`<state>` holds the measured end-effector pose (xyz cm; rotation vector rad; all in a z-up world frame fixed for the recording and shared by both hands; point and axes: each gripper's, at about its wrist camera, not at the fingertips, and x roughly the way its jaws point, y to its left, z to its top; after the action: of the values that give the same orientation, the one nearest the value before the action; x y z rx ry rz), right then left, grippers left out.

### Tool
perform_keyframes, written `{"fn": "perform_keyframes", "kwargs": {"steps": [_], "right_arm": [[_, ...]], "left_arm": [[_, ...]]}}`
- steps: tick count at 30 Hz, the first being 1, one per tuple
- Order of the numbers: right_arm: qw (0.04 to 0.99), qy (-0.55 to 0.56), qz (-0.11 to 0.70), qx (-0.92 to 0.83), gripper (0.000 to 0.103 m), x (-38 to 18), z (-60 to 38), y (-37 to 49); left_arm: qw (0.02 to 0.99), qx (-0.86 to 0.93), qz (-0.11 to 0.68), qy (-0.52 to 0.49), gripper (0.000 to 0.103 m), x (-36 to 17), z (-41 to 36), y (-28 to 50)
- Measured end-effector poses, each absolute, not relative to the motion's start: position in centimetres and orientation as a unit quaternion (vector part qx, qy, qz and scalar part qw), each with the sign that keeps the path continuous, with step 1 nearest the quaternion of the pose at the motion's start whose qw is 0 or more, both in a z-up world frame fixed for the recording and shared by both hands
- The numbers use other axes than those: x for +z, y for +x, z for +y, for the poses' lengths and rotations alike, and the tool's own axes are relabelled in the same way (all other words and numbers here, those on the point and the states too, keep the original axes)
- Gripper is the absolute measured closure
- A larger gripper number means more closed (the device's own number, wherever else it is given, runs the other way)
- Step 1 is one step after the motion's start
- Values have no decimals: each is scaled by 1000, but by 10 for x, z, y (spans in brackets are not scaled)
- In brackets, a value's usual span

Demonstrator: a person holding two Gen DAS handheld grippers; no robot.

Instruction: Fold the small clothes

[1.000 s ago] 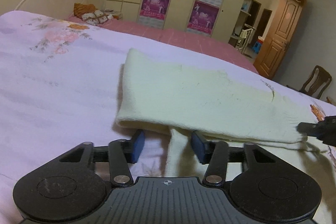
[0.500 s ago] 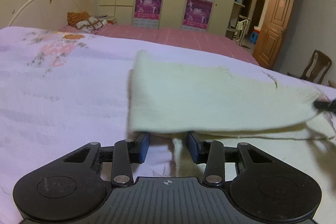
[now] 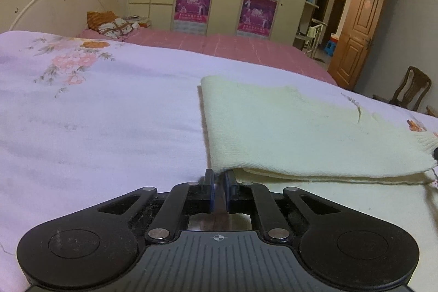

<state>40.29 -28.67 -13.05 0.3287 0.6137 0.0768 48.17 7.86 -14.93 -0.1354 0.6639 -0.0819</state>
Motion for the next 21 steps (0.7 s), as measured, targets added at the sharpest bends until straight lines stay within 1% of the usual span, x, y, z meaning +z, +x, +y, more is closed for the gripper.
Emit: {"fn": "perform_keyframes", "kwargs": {"steps": [7,9,10,11,13,15,17,20,21], "right_arm": [[934,156,323,12,98,-146,-293,407],[927,144,345,10,98,-154,-292,410],[924,138,356,11,97,-158,-292,412],[926,136,352,9,97,-156,-293,410],[941,115,318,-1,83,-142,-291,397],[951,102,291,18,84,-134,-282,392],[947,90,307,41,87,-139,-265,402],[938,57,337,51,90,-159,-245,413],[937,42,345,36,91,-166,-246,415]], "left_arm": [[941,-45,330,-53,95,-150,79,481],[943,-31,329,-36,95,-147,79,478],[946,-14,324,-25,91,-143,81,474],[952,-5,306,-20,73,-137,82,466],[965,-14,263,3,53,-123,73,456],[966,-47,253,28,53,-117,50,461],[961,-83,263,33,53,-123,26,475],[945,-99,310,39,52,-150,12,494],[947,-105,301,25,52,-152,18,492]]}}
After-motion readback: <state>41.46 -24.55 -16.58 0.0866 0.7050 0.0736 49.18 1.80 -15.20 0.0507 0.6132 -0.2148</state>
